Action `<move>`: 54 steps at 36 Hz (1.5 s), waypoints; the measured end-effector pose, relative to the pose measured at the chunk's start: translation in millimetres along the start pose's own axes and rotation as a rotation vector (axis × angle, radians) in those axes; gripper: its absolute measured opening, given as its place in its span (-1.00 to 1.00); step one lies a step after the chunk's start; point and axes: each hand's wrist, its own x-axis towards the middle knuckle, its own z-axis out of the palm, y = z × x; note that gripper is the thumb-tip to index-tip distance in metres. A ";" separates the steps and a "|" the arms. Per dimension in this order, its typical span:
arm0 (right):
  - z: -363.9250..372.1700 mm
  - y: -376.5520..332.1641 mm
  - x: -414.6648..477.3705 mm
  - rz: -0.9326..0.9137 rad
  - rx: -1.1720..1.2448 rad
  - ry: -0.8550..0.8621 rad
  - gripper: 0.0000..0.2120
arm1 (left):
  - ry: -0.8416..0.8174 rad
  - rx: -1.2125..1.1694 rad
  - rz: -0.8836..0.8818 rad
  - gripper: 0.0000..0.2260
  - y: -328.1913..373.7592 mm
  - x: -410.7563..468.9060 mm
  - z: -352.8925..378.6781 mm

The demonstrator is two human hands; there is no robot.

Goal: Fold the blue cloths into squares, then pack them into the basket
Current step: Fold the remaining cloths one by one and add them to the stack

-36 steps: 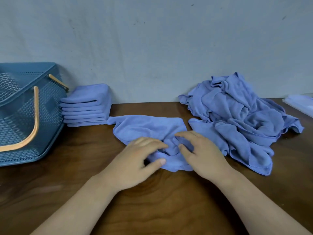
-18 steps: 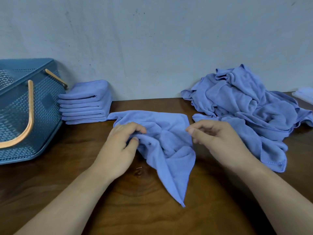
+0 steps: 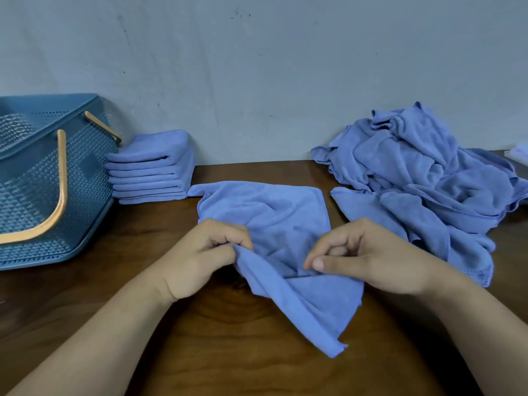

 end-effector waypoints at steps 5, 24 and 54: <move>2.8 2.1 5.8 0.024 0.073 0.152 -0.78 | -0.171 -0.370 -0.219 -0.54 -0.1 -1.9 -15.1; 15.5 9.7 12.5 0.055 -0.304 0.305 -0.73 | -0.012 0.097 -0.251 -0.55 6.7 0.3 14.4; 14.6 37.0 32.3 0.172 -0.628 0.396 -0.82 | 0.399 0.971 -0.269 -0.87 -47.0 10.5 -2.0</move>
